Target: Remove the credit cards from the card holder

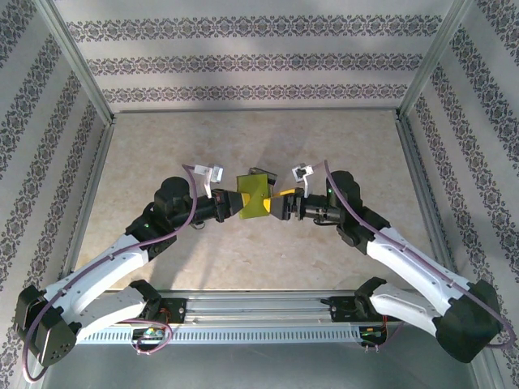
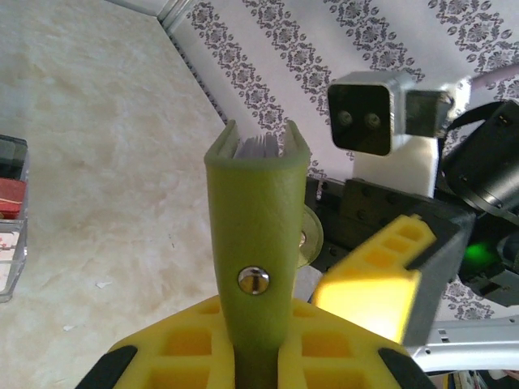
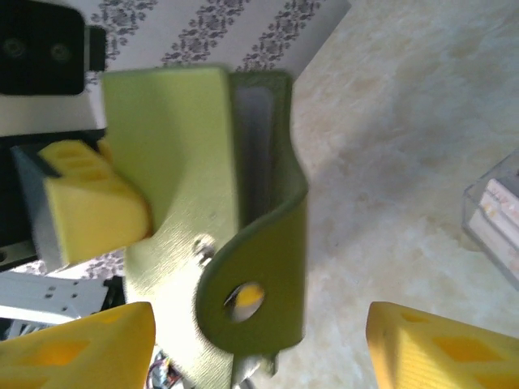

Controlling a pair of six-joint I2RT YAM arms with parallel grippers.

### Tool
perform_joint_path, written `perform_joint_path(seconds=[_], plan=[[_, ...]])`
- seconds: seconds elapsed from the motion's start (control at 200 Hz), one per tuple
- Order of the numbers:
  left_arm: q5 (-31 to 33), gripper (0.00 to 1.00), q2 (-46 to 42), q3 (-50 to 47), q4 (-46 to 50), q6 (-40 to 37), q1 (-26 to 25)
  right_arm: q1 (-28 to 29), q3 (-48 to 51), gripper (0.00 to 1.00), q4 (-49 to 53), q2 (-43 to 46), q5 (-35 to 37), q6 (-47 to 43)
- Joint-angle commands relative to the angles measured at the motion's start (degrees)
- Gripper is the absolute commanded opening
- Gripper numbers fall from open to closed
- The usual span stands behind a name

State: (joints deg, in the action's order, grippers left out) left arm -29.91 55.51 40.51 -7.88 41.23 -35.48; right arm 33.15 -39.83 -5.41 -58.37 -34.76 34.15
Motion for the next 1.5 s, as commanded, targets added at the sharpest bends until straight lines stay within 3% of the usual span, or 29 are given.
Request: perform_joint_path(seconds=[0.0,0.25,0.64,0.869,1.064,1.494], plan=[[-1.3,0.0,-0.4,-1.0,-5.0,1.5,0.7,0.2,-2.1,0.63,-1.4,-0.7,1.8,-1.3],[-0.9,0.0,-0.4,-1.7,-5.6,1.9,0.7,-0.6,-1.1,0.48,0.1,1.5,2.9,-1.5],[-1.0,0.0,-0.1,-2.4,-6.5,2.5,0.7,-1.6,-1.3,0.0,3.8,2.5,3.5,-2.1],[-0.1,0.08,0.7,-6.3,-8.0,4.2,0.6,-1.3,0.6,0.0,4.3,1.6,2.2,-0.9],[0.5,0.1,2.6,-13.0,-15.5,8.1,0.6,0.6,4.1,0.0,2.7,-0.9,1.5,1.5],[2.9,0.16,12.5,-21.9,-24.8,10.5,-0.4,3.8,13.1,0.0,-6.0,-10.0,3.5,7.2]])
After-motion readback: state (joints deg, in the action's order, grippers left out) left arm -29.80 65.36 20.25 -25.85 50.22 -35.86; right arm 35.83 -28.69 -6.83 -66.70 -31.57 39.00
